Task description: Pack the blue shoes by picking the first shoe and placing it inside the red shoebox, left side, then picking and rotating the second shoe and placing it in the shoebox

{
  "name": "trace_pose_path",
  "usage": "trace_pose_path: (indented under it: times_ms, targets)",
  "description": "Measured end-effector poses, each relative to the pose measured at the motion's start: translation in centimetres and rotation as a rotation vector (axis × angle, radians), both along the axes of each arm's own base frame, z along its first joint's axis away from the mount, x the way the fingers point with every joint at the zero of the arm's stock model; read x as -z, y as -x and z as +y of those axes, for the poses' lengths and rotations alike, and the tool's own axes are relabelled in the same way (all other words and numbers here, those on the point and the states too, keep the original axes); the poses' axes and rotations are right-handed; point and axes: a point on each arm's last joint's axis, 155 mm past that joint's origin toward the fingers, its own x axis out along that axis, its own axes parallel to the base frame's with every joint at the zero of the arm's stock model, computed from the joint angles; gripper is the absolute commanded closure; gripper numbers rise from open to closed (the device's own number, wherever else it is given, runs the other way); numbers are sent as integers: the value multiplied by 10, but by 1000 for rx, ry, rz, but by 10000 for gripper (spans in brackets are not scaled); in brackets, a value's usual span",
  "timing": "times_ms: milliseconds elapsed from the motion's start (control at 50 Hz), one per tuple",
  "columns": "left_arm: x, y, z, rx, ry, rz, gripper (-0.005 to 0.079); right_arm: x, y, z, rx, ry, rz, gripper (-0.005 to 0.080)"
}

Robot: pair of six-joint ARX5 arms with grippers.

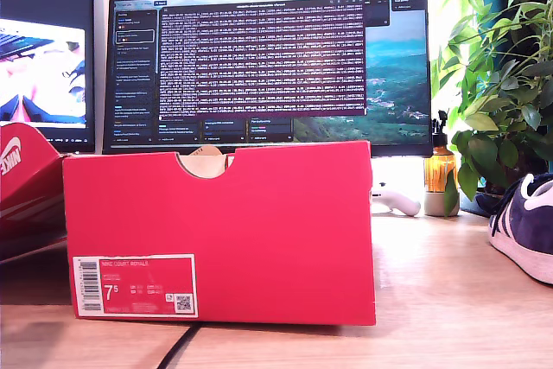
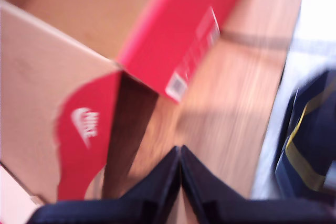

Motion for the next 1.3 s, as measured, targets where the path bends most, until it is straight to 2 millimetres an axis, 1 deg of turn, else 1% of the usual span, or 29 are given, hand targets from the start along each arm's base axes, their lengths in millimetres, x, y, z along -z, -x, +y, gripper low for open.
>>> trace_pose_path:
  times_ms: [100,220,300,380,460,540,600,640,780,920,1100,1300]
  targets:
    - [8,-7,-4,22,-80,-22,761,23,-8,1,-28,58,141,638]
    - [12,-16,-14,47,-124,-57,761,56,-14,0,-54,117,304,517]
    - [14,-24,-18,43,-149,-84,761,69,-18,-5,-43,154,361,496]
    - [20,-30,-19,53,-192,-94,761,70,-23,-8,-37,179,375,466]
    - [28,-32,-19,56,-223,-82,761,64,-29,-9,-33,189,372,430]
    - [33,-34,-22,62,-236,-78,761,59,-37,-16,-24,239,352,402]
    - [33,-37,-25,76,-243,-95,761,60,-40,-19,-28,270,350,396]
    - [31,-40,-28,80,-241,-109,761,65,-41,-20,-28,281,365,396]
    - [29,-48,-31,92,-253,-147,761,92,-45,-23,-44,318,448,396]
    - [33,-51,-32,109,-280,-157,761,119,-52,-23,-66,347,515,396]
    - [28,-58,-36,100,-266,-189,761,141,-59,-28,-90,402,551,396]
    - [24,-63,-39,106,-256,-216,761,168,-64,-27,-125,428,600,406]
